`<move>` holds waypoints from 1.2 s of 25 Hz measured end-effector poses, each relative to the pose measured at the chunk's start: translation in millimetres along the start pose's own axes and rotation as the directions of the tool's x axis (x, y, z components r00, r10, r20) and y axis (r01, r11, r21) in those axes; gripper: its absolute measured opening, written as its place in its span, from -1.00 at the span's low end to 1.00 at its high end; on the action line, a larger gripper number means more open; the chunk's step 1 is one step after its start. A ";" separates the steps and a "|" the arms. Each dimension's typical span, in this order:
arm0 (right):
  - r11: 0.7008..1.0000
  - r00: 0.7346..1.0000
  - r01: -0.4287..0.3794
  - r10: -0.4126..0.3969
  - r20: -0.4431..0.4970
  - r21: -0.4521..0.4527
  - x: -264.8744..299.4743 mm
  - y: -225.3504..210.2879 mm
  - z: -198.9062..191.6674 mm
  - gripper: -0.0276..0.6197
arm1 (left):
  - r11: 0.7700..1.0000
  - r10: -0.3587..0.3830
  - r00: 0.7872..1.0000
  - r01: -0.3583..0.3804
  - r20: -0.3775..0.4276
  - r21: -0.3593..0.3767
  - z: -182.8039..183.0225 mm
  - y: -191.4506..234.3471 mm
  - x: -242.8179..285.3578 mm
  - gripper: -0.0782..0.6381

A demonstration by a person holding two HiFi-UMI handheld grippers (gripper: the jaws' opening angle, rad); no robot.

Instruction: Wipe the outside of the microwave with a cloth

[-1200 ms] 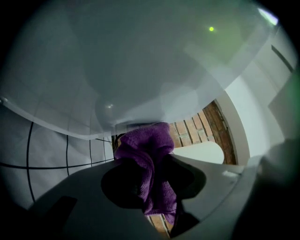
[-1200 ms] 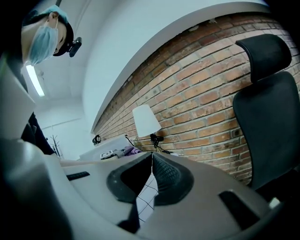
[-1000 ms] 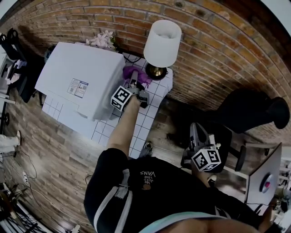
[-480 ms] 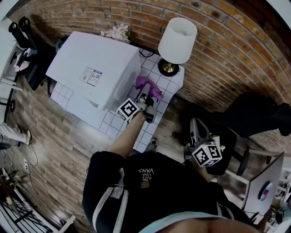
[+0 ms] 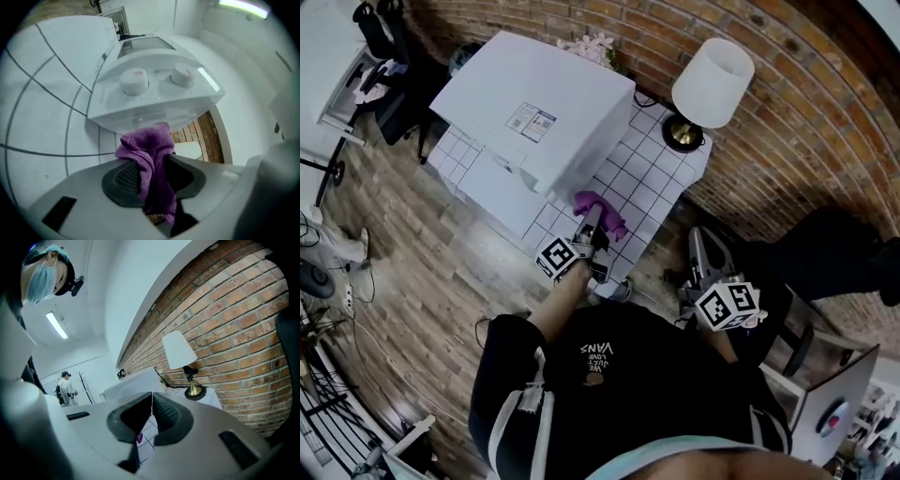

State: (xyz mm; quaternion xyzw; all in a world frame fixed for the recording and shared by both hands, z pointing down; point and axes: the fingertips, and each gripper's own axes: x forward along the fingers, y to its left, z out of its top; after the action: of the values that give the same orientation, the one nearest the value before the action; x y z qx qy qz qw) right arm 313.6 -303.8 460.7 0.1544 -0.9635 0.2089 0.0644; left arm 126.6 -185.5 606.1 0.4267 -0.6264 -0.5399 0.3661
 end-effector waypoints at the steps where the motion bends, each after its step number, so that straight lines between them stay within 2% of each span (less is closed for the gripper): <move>1: 1.000 1.000 -0.009 0.009 -0.007 -0.003 1.7 4.3 -1.8 -0.91 | 1.000 0.011 1.000 -0.011 0.012 -0.004 3.8 4.9 -9.0 -0.39; 7: 0.999 0.999 -0.035 0.035 -0.024 -0.016 0.4 20.4 -8.4 -0.90 | 0.998 0.048 0.999 -0.047 0.021 -0.031 9.1 27.5 -33.5 -0.39; 11: 1.000 1.000 0.006 -0.006 -0.018 -0.013 -15.2 12.8 -8.0 -0.90 | 0.998 0.051 0.998 -0.050 0.027 -0.025 12.5 36.0 -18.0 -0.39; 19: 0.990 0.990 0.138 -0.138 0.001 0.021 -55.6 -28.7 -9.8 -0.91 | 0.999 0.033 0.999 -0.033 0.024 -0.014 7.7 38.2 49.0 -0.39; 30: 0.957 0.958 0.284 -0.285 0.006 0.059 -91.0 -80.3 -10.0 -0.91 | 1.000 0.008 1.000 -0.008 0.018 -0.018 -7.9 40.4 164.6 -0.39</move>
State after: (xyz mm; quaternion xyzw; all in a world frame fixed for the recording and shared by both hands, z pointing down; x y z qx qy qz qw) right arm 426.2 -344.4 483.3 0.2948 -0.9253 0.2241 0.0824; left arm 67.8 -339.3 646.9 0.4160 -0.6264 -0.5479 0.3665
